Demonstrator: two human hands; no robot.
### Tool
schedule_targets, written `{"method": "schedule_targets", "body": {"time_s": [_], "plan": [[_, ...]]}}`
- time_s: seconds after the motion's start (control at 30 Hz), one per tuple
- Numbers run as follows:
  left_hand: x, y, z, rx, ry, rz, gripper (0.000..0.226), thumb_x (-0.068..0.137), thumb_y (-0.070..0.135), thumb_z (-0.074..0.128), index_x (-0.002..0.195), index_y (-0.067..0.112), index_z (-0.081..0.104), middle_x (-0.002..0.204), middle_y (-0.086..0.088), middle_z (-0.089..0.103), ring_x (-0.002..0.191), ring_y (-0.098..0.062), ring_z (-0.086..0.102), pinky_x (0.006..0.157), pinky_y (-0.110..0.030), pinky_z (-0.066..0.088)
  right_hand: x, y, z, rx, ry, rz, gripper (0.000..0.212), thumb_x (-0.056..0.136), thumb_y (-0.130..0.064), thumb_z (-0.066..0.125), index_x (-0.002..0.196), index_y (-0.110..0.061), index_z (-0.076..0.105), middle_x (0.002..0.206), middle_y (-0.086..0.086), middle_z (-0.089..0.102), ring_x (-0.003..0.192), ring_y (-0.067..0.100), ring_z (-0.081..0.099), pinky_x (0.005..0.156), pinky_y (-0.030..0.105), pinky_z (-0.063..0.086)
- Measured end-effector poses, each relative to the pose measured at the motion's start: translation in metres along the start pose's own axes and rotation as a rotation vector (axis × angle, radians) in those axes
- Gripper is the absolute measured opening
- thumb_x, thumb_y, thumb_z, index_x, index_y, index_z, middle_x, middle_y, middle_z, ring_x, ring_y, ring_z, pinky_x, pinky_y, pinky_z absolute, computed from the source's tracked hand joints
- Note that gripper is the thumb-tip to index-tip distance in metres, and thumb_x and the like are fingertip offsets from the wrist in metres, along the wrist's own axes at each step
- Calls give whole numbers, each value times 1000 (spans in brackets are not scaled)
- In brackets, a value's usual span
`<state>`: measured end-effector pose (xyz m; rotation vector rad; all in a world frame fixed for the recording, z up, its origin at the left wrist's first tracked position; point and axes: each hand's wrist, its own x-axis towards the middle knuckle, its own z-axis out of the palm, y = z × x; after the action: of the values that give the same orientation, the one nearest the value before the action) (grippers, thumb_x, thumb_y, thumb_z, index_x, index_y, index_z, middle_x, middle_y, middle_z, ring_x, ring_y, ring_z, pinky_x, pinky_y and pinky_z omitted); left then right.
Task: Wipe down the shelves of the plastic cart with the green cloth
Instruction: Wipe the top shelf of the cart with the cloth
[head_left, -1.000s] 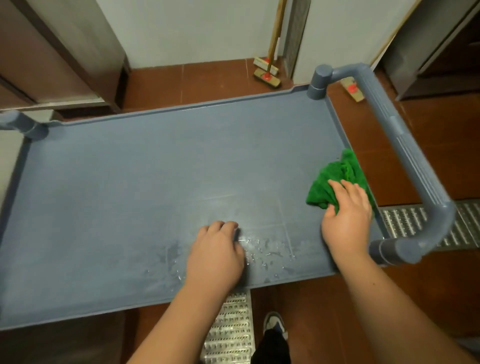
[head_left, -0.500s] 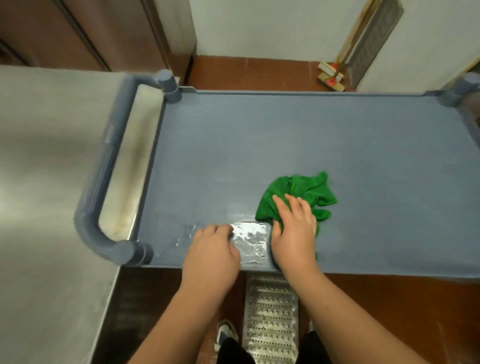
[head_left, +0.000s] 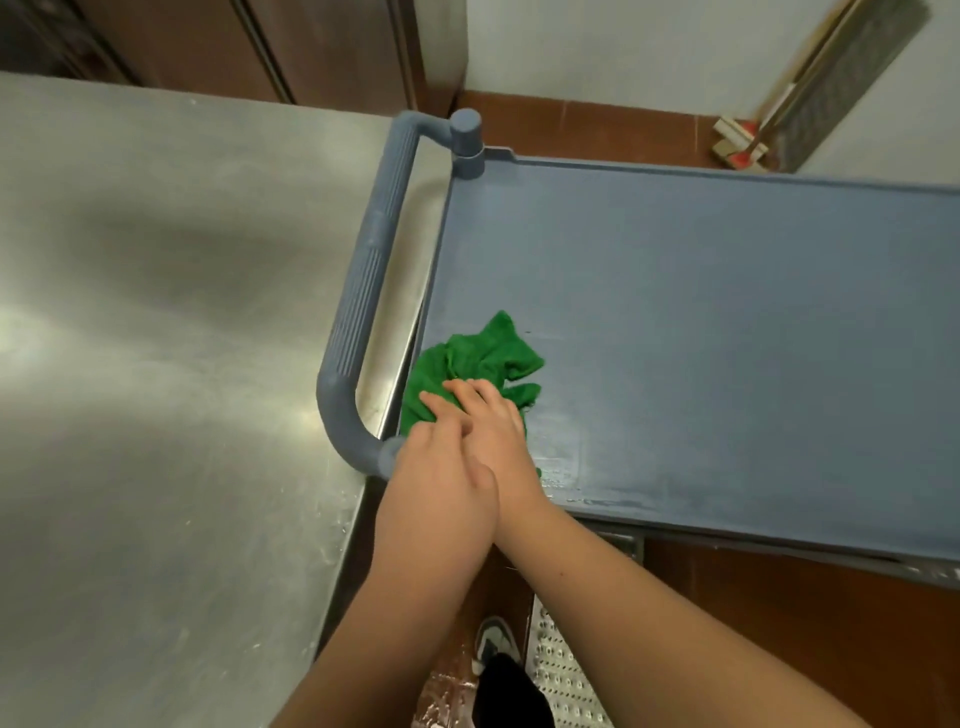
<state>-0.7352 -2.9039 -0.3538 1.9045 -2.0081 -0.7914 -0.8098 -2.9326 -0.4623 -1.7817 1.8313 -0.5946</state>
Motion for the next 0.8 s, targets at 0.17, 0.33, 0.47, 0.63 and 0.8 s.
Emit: {"method": "schedule_targets", "body": {"time_s": [0.17,0.33,0.47,0.63,0.8], "plan": [[-5,24,14,34,-37,-22,27,91,10,46,116,12,55,105,0,55,97,-19,57,75,-20,32,-42,13,-29,-139,17,-64,27,92,-37,49,115,-30,61,129,-14,48,121,13,40,99,36,38],[-29,63,50,83,-73,-35,24,94,21,44,116,19,53,106,0,55,98,-18,55,78,-27,36,-108,52,-66,-126,120,-1,31,90,-39,52,121,-35,54,129,-16,53,128,13,43,101,37,37],[-64,102,93,161,-53,-19,31,88,20,48,119,21,51,113,-5,53,105,-28,55,82,-40,45,-151,112,-122,-165,145,31,41,77,-26,59,118,-31,56,127,-10,55,127,17,45,100,39,40],[-137,147,172,261,-71,180,42,76,21,65,117,21,59,116,-5,57,109,-28,55,90,-43,49,-209,236,-222,-221,246,177,51,71,-13,67,119,-27,57,128,-6,56,129,19,45,107,37,34],[-162,199,238,250,-25,243,29,86,31,64,115,33,60,116,7,57,112,-17,50,91,-38,45,-250,338,-305,-279,322,300,49,72,-9,69,117,-24,58,126,-1,59,124,24,48,101,42,41]]}}
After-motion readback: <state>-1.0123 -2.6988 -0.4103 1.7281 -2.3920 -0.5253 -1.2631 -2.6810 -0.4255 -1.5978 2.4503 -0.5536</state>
